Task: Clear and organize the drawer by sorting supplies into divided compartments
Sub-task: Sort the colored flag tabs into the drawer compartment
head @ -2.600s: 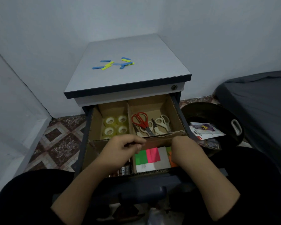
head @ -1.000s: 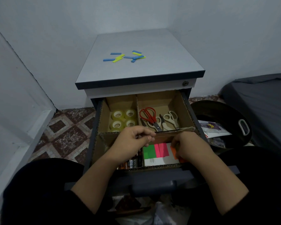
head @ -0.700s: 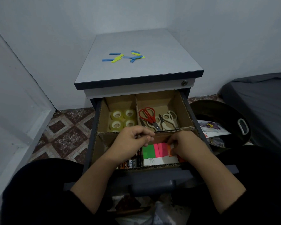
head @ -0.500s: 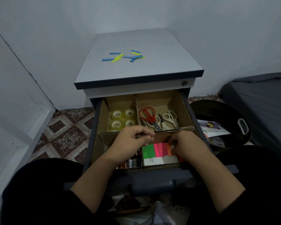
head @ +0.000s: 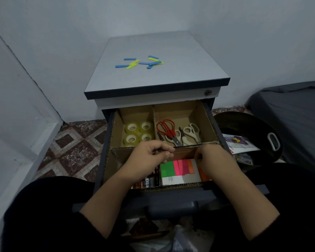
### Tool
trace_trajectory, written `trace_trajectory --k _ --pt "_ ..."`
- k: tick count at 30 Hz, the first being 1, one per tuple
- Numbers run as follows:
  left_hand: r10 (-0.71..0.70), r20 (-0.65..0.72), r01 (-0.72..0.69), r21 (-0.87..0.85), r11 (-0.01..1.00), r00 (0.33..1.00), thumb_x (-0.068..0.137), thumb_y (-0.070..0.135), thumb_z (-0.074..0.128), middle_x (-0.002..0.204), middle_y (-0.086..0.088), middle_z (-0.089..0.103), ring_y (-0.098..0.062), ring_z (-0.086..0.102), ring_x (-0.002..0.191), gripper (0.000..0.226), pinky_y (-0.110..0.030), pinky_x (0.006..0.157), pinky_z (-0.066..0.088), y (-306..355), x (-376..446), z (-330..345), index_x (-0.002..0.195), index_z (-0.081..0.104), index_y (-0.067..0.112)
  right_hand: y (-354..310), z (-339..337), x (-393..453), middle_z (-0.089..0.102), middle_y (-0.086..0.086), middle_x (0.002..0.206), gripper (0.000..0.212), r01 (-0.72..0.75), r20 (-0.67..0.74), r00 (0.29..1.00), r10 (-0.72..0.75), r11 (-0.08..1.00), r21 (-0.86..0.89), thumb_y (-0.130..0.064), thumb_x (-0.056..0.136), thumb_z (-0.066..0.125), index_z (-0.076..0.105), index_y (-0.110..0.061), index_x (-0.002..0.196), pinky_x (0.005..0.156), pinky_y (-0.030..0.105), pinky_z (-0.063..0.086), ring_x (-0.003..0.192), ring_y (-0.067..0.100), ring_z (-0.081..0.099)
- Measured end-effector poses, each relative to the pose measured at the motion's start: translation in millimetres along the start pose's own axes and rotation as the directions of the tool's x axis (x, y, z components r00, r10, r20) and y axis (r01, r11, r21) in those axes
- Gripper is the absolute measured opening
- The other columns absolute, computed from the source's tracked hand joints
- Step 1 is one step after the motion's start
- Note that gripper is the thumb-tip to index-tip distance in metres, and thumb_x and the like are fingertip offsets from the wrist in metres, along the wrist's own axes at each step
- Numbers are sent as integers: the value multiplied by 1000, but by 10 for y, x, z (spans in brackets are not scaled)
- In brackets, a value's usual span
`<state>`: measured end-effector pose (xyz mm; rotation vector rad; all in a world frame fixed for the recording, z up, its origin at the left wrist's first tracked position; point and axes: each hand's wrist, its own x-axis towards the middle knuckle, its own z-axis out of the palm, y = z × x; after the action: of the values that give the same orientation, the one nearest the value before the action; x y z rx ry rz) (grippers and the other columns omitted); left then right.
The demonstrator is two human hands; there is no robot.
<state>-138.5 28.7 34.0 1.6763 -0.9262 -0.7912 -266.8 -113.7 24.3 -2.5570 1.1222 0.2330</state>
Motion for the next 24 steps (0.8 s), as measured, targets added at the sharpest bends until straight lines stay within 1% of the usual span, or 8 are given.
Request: trace_trajectory --k 3,4,7,10,14,18,21,24 --pt "3 -4 -3 -2 1000 1000 90 -3 57 93 1 72 -8 69 90 22 -17 72 53 -8 9 2 90 69 16 -16 7 -34 53 0 81 17 -36 9 999 36 996 -84 -10 90 51 64 -13 102 71 31 47 84 23 58" --pt "6 -4 -6 -1 1000 1000 90 -3 57 93 1 72 -8 69 90 22 -17 72 53 -7 9 3 90 69 16 -26 9 -49 51 -1 79 15 -43 7 999 44 995 -93 -11 91 51 63 -13 100 69 30 45 84 23 58" --pt "9 -5 -9 4 1000 1000 90 -3 57 93 -1 72 -8 69 89 22 -17 71 53 -6 6 4 90 69 15 -48 -1 -78 55 3 87 16 -59 -6 998 59 992 -108 -9 93 49 62 -12 100 69 31 43 94 25 62" --pt "8 -3 -8 -1 1000 1000 90 -3 57 92 -1 72 -6 69 87 21 -16 71 52 -2 2 -1 91 69 14 -62 -18 -99 48 -1 77 15 -71 -15 997 70 993 -97 -8 93 47 61 -11 99 69 30 42 92 24 61" --pt "5 1 -5 -5 1000 1000 90 -3 57 94 -2 72 -9 69 90 20 -16 72 53 -6 5 -6 92 69 12 -73 -40 -140 61 5 100 16 -80 -48 996 75 991 -109 -8 94 45 60 -11 100 70 29 40 98 24 61" --pt "3 0 -3 6 1000 1000 90 -2 57 93 -2 72 -11 69 90 20 -17 72 53 -11 6 -8 93 70 13 -85 -46 -143 62 7 107 19 -90 -31 996 87 988 -128 -6 94 45 61 -10 104 71 29 40 101 25 61" --pt "-1 -1 1 -6 1000 1000 90 -2 58 93 -3 73 -10 69 89 20 -17 72 53 -9 7 -8 92 69 14 -83 -54 -142 62 6 104 17 -89 -29 996 86 988 -123 -8 94 47 61 -10 102 70 29 40 99 24 61" --pt "1 1 -1 -15 1000 1000 90 -3 57 93 -4 72 -9 69 88 19 -17 72 53 -11 7 -8 94 69 11 -73 -49 -145 53 3 86 13 -88 -47 995 83 990 -114 -10 94 48 61 -10 97 68 29 39 95 24 61"
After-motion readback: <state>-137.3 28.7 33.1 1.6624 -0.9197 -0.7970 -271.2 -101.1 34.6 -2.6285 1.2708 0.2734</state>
